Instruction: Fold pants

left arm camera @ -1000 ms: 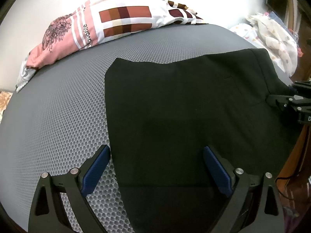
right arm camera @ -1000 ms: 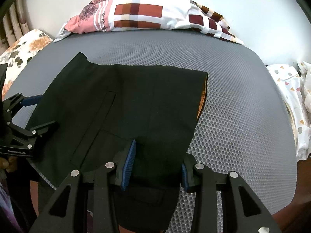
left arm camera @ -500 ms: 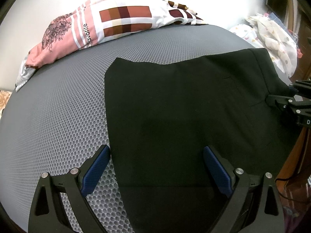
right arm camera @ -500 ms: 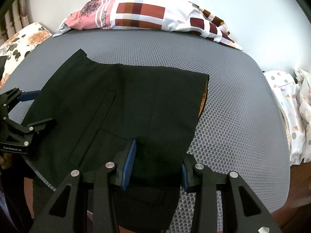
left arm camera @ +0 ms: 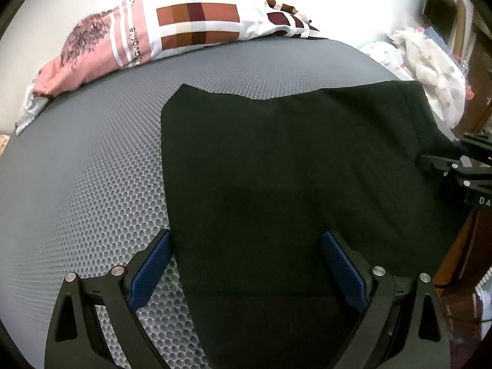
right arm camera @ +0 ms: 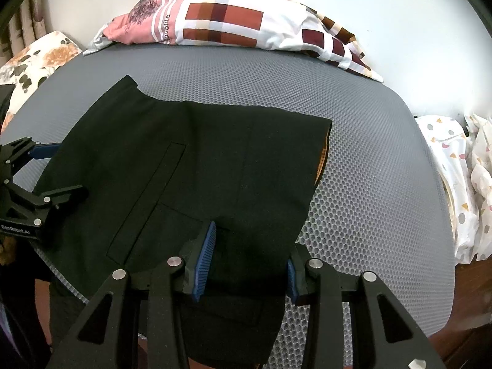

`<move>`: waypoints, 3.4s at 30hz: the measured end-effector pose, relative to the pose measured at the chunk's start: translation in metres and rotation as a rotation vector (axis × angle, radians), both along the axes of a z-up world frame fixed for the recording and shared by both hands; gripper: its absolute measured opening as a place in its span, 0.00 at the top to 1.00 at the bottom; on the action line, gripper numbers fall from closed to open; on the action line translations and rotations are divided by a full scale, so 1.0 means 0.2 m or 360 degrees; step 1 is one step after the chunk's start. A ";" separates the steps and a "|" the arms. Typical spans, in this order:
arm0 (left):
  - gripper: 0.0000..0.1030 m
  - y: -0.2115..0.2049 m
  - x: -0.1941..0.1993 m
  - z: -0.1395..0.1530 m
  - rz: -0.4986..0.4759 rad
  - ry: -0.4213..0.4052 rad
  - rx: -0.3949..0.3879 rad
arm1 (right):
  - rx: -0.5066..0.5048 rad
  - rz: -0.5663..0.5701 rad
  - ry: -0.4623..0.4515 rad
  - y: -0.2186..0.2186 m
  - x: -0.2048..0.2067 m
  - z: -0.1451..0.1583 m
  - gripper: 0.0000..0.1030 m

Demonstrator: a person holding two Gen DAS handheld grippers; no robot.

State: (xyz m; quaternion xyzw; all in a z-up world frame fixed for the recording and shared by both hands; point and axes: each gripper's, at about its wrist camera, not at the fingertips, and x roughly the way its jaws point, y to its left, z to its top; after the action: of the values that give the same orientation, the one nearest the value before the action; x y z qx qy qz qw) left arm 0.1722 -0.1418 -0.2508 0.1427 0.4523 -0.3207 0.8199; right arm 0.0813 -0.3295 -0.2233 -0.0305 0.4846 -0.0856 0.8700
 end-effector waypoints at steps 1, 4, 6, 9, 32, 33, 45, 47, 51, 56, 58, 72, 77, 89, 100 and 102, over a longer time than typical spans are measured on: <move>0.07 0.00 0.00 0.00 -0.0003 0.0015 -0.0007 | -0.0001 0.0001 0.0002 0.00 0.00 0.00 0.65; 0.08 0.00 0.02 -0.01 -0.0021 0.0078 -0.0041 | -0.0006 0.0000 0.0003 0.01 0.00 0.00 0.65; 0.10 -0.01 0.03 0.00 -0.0047 0.0093 -0.0036 | -0.0008 0.0001 0.0004 0.01 0.00 0.00 0.65; 0.16 -0.02 0.04 0.01 -0.0074 0.0115 -0.0034 | -0.0008 0.0001 0.0005 0.01 0.00 0.00 0.65; 0.34 0.11 0.24 0.04 -0.0066 0.0481 -0.0337 | 0.0149 -0.0032 -0.0006 -0.04 0.00 -0.01 0.65; 0.27 0.10 0.25 0.04 -0.0078 0.0506 -0.0356 | 0.0166 -0.0038 -0.0006 -0.05 0.00 -0.01 0.65; 0.60 0.02 0.23 0.07 -0.0015 0.0299 -0.0214 | 0.0424 -0.0099 -0.0026 -0.14 -0.01 -0.03 0.67; 0.65 0.04 0.21 0.09 0.0016 0.0283 -0.0239 | 0.0521 -0.0121 -0.0040 -0.18 -0.01 -0.03 0.70; 0.73 0.09 0.20 0.11 0.0073 0.0282 -0.0309 | 0.0674 -0.0132 -0.0062 -0.22 -0.03 0.00 0.76; 0.75 0.19 0.21 0.13 0.0142 0.0317 -0.0367 | 0.0810 -0.0136 -0.0065 -0.21 -0.02 0.00 0.79; 0.77 0.22 0.20 0.15 0.0160 0.0303 -0.0371 | 0.0837 -0.0129 -0.0068 -0.19 -0.02 0.00 0.80; 0.73 0.37 0.22 0.13 0.0183 0.0338 -0.0332 | 0.0902 -0.0119 -0.0003 -0.14 0.02 -0.05 0.69; 0.52 0.36 0.25 0.05 0.0153 0.0460 -0.0335 | 0.0864 -0.0143 0.0028 -0.17 0.04 -0.10 0.54; 0.77 0.32 0.14 0.15 0.0138 0.0210 -0.0287 | 0.1138 -0.0051 -0.0017 -0.16 0.07 -0.06 0.81; 0.83 0.47 0.15 0.29 0.0245 0.0081 -0.0306 | 0.1317 0.0023 -0.0050 -0.01 0.14 0.07 0.82; 0.83 0.51 0.15 0.32 0.0265 0.0054 -0.0310 | 0.1331 0.0044 -0.0044 0.04 0.17 0.09 0.82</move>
State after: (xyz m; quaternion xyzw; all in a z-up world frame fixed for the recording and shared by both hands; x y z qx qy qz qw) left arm 0.2026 -0.0402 -0.1864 0.0190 0.4432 -0.2963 0.8458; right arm 0.1145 -0.3223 -0.2060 0.3200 0.4655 0.1299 0.8149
